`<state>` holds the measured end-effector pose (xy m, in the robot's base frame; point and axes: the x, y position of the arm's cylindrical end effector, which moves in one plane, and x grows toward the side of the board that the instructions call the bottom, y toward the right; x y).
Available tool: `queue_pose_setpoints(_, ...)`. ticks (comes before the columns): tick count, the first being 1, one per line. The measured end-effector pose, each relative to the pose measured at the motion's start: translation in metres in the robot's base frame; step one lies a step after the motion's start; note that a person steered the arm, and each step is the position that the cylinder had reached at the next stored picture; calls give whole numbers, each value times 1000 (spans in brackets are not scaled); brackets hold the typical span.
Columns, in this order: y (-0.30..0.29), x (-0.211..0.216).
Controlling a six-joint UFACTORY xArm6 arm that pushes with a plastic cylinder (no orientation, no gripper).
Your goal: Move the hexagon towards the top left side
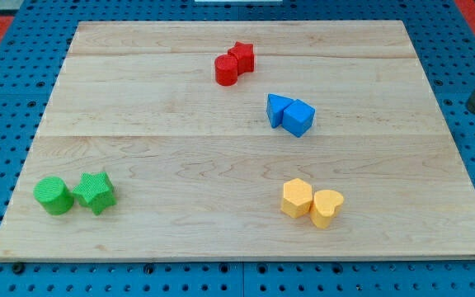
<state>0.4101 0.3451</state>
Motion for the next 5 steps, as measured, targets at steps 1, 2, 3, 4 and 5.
queue_pose_setpoints(1,-1,50)
queue_pose_setpoints(2,-41,149)
queue_pose_setpoints(3,-117,165)
queue_pose_setpoints(4,-207,164)
queue_pose_setpoints(5,-277,155)
